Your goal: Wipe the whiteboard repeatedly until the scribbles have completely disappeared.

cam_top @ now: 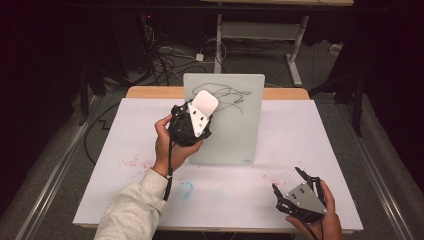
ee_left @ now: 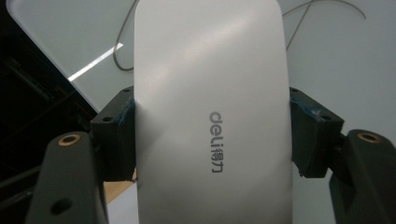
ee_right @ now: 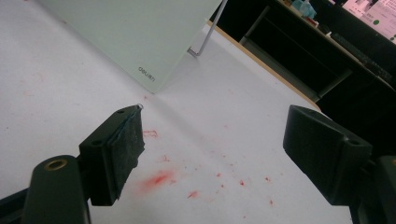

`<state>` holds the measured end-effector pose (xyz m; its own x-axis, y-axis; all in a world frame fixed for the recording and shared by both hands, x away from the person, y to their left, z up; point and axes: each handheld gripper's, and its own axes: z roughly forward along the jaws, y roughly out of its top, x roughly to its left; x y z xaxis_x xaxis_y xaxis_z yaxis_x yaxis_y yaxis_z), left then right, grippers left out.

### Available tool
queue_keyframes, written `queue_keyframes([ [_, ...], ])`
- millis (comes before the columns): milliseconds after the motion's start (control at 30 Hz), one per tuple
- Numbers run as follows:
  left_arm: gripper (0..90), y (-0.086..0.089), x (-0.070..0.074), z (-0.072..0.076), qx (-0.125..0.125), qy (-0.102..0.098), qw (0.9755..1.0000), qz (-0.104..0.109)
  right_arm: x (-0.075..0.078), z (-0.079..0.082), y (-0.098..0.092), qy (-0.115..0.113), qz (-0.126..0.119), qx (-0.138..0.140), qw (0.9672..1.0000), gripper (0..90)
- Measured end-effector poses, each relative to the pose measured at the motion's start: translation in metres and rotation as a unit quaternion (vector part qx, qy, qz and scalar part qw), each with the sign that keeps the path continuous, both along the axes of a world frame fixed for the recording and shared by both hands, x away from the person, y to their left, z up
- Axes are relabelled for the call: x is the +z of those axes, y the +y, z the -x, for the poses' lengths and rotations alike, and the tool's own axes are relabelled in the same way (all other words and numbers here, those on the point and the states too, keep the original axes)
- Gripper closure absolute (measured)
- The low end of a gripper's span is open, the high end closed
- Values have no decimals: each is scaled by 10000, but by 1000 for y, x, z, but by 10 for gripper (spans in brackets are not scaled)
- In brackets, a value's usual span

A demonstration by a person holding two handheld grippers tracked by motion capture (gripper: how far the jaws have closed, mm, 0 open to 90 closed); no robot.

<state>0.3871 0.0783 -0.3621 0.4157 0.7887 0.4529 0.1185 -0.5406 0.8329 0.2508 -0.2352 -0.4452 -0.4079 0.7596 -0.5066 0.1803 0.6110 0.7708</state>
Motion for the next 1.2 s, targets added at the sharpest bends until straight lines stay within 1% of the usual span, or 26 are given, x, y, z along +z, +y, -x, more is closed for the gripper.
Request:
queue_keyframes([
  [33, 285, -1, -1, 0, -88, 63, 9999, -40, 0, 0, 0, 0, -12, -4, 10000, 207],
  [100, 285, -3, -4, 0, -64, 5, 9999, -96, 0, 0, 1, -6, 10, 16, 10000, 206],
  [200, 285, -6, -7, 0, -108, 39, 9998, -141, 0, 0, 1, -9, 27, 22, 10000, 206],
  [233, 285, -8, -9, -1, -108, 33, 9997, -219, 0, 0, 1, -8, 30, 25, 10000, 206],
  [267, 285, -13, -14, 0, -97, -86, 9990, -428, 0, 0, 1, -13, 47, 37, 10000, 206],
  [300, 285, -13, -14, 0, -97, -86, 9990, -428, 0, 0, 1, -19, 56, 32, 10000, 206],
  [333, 285, -20, -20, 2, -39, -226, 9974, -687, 0, 0, 1, -12, 45, 17, 10000, 206],
  [367, 285, -22, -22, 3, -30, -268, 9967, -761, 0, 1, 1, 5, 52, 41, 10000, 206],
  [400, 285, -22, -22, 3, -30, -268, 9967, -761, 0, 1, 1, 8, 56, 47, 10000, 206],
  [433, 285, -25, -24, 3, 30, -348, 9960, -823, 0, 1, 1, 6, 65, 50, 10000, 206],
  [467, 285, -25, -24, 3, 30, -348, 9960, -823, -1, 1, 1, 11, 62, 52, 10000, 206],
  [500, 285, -26, -25, 3, 57, -405, 9951, -905, -1, 1, 2, 22, 46, 47, 10000, 206],
  [633, 285, -26, -21, 2, 72, -452, 9942, -971, -2, 1, 2, 62, 55, 64, 9999, 206],
  [667, 286, -25, -20, 1, 69, -460, 9945, -943, -2, 1, 2, 59, 64, 71, 9999, 206],
  [700, 285, -23, -14, -1, 74, -463, 9949, -894, -2, 1, 2, 64, 84, 76, 9999, 206],
  [733, 286, -23, -14, -1, 74, -463, 9949, -894, -2, 0, 2, 64, 87, 75, 9999, 206],
  [767, 286, -21, -8, -3, 106, -489, 9952, -840, -2, 0, 3, 71, 78, 67, 9999, 206],
  [800, 285, -21, -8, -3, 106, -489, 9952, -840, -2, 0, 3, 63, 78, 58, 9999, 206],
  [867, 285, -19, -1, -6, 141, -516, 9951, -827, -2, 1, 3, 86, 97, 82, 9999, 206],
  [933, 286, -17, 4, -8, 138, -463, 9966, -674, -2, 2, 4, 95, 118, 87, 9998, 206],
  [967, 286, -18, 5, -8, 150, -470, 9964, -682, -2, 2, 4, 95, 118, 87, 9998, 206],
  [1000, 285, -20, 4, -8, 189, -501, 9958, -736, -2, 1, 3, 94, 120, 85, 9998, 207],
  [1067, 285, -21, 3, -8, 175, -493, 9958, -756, -2, 1, 3, 102, 107, 103, 9998, 206],
  [1100, 286, -21, 1, -7, 170, -489, 9960, -730, -2, 1, 3, 103, 109, 93, 9998, 206],
  [1167, 286, -24, -4, -5, 165, -498, 9959, -743, -2, 1, 3, 99, 123, 93, 9998, 206],
  [1200, 285, -25, -7, -4, 156, -504, 9953, -812, -2, 1, 3, 111, 121, 108, 9998, 207],
])
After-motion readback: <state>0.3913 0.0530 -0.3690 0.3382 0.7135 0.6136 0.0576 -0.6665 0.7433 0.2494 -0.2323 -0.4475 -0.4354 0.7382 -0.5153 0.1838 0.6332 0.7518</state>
